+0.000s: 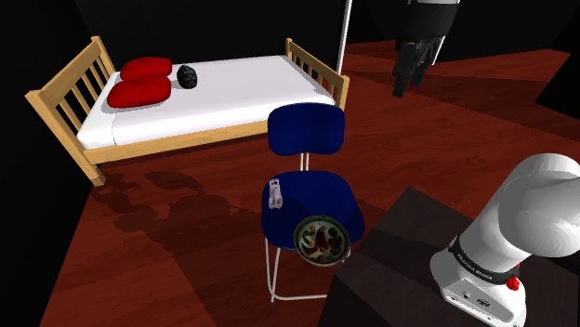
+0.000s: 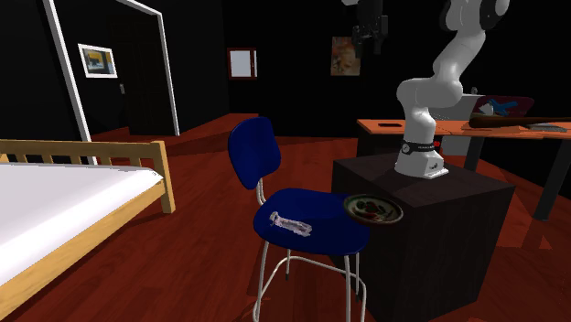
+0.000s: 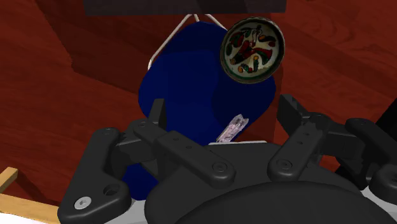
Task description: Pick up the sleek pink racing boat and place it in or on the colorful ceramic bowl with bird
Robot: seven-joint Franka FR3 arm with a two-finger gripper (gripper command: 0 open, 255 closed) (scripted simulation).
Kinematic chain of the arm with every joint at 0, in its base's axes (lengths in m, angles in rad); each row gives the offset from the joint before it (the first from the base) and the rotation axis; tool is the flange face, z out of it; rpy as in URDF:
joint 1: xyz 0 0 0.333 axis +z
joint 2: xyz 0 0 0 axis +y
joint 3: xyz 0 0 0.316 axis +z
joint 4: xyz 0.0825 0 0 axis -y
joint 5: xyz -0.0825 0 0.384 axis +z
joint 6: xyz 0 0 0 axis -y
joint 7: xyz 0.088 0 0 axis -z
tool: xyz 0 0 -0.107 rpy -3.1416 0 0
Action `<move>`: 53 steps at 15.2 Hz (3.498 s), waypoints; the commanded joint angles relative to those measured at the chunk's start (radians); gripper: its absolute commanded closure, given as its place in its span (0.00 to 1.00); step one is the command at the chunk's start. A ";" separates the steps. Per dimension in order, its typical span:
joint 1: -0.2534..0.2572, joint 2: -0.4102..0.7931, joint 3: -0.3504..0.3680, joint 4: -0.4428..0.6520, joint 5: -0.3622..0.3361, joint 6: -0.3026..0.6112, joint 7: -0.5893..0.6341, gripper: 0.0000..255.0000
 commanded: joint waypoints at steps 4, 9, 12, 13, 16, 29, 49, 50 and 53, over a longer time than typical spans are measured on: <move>-0.003 0.050 0.023 -0.049 0.025 0.092 0.050 0.00; -0.006 0.161 0.060 -0.103 0.062 0.248 0.128 0.00; -0.007 0.242 0.081 -0.120 0.082 0.341 0.172 0.00; -0.007 0.272 0.088 -0.122 0.088 0.371 0.186 0.00; -0.008 0.366 0.106 -0.122 0.104 0.461 0.228 0.00; 0.001 0.842 0.149 0.019 0.134 0.782 0.400 0.00; 0.050 1.509 0.123 0.492 0.157 0.965 0.562 0.00; 0.052 1.519 0.123 0.495 0.158 0.974 0.562 0.00; 0.056 1.546 0.124 0.502 0.158 0.994 0.561 0.00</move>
